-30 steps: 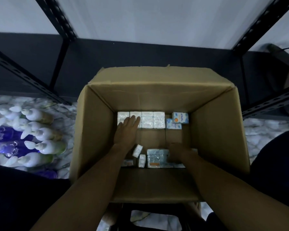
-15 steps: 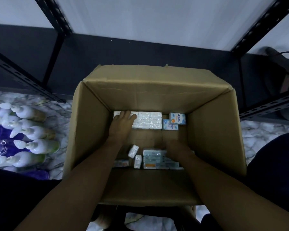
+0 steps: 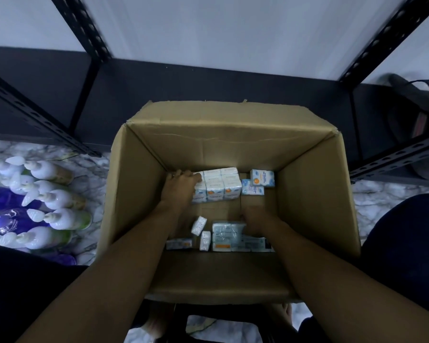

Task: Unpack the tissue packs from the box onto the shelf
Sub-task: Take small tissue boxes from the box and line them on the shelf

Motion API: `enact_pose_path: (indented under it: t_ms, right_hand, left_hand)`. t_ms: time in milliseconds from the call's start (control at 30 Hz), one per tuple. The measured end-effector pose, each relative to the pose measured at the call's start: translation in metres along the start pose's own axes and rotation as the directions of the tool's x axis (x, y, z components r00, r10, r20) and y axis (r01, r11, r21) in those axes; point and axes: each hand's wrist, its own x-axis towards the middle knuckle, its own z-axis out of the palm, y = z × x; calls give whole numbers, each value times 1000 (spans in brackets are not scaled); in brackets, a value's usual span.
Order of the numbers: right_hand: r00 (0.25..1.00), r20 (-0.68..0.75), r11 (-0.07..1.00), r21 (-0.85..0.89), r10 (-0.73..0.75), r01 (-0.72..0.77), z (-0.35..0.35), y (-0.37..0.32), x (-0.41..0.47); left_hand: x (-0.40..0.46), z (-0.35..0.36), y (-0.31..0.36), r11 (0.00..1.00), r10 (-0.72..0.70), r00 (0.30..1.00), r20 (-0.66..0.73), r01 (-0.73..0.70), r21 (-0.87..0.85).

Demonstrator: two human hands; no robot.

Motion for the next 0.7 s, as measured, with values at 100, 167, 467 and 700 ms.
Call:
enact_pose_path:
  t_ms: [100,167,467,700]
  right_hand:
    - [1000,14,1000,-26,-16,17,1,1,1]
    - [1000,28,999,-45,-2,3,2,3,1]
    - [998,-56,998,-68,-1,-3,0,6,-2]
    - [995,-56,990,-125,-79,71,-15,0,-12]
  left_hand:
    - [1,5,-2,999,1,1000,20,1,-53]
    - [1,9,-4,996,17,1000,14,-15,-88]
    - [4,9,-6,997,7,1000,29,-5,-79]
    - [0,-1,-1,997,-2,998,58,6,-74]
